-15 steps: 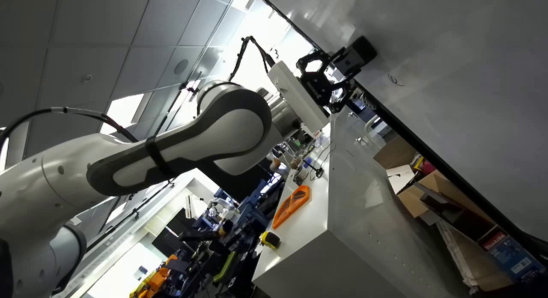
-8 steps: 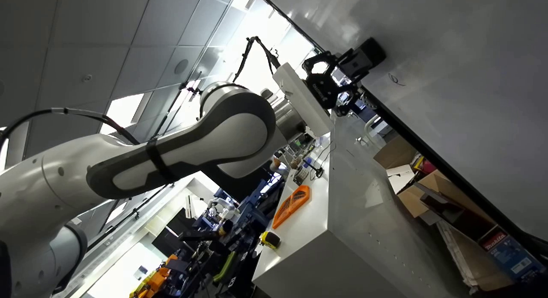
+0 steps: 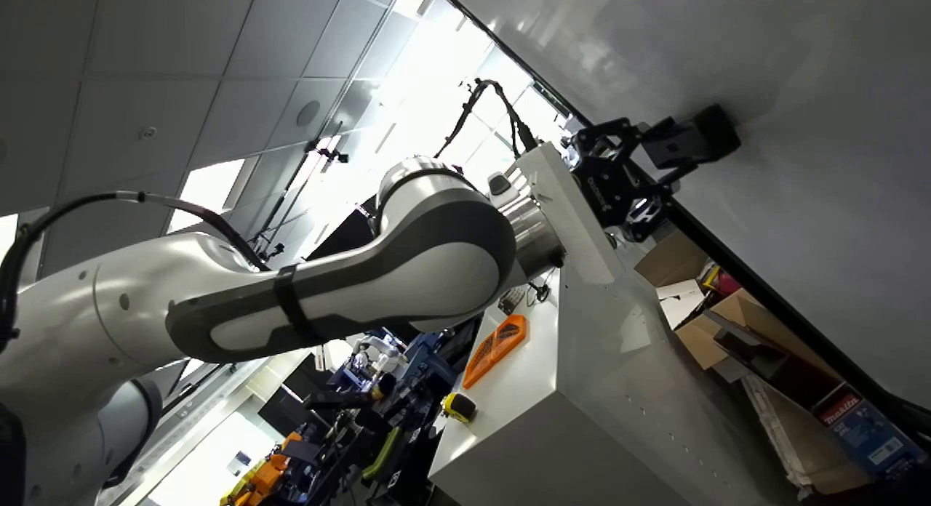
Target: Use the eraser to clean the whiteboard
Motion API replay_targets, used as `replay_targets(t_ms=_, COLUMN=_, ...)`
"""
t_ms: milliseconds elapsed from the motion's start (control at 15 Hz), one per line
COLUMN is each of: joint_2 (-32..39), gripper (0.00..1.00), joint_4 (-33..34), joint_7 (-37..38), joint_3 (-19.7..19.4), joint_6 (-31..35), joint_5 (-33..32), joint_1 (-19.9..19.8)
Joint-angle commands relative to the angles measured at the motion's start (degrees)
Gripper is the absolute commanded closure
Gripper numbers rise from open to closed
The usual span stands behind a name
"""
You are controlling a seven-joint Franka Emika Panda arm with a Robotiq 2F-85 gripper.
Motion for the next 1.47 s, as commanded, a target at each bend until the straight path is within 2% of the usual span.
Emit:
replay_targets(t_ms=0, joint_2=4.4, gripper=0.7, joint_4=0.8, joint_7=0.6, joint_3=-0.6, joint_6=-0.2, joint_5=0.0, joint_1=-2.0)
replay_targets(t_ms=333, joint_2=6.8, gripper=0.7, joint_4=1.1, joint_7=0.2, joint_3=-0.1, joint_6=-0.1, joint_5=0.0, joint_1=-3.3)
replay_targets(t_ms=1067, joint_2=-0.5, gripper=0.7, joint_4=3.2, joint_7=-0.3, joint_3=6.4, joint_6=-0.4, joint_5=0.0, joint_1=-3.2)
replay_targets(t_ms=1400, joint_2=-2.1, gripper=0.7, joint_4=4.6, joint_7=-0.3, joint_3=6.9, joint_6=-1.8, joint_5=0.0, joint_1=-3.2)
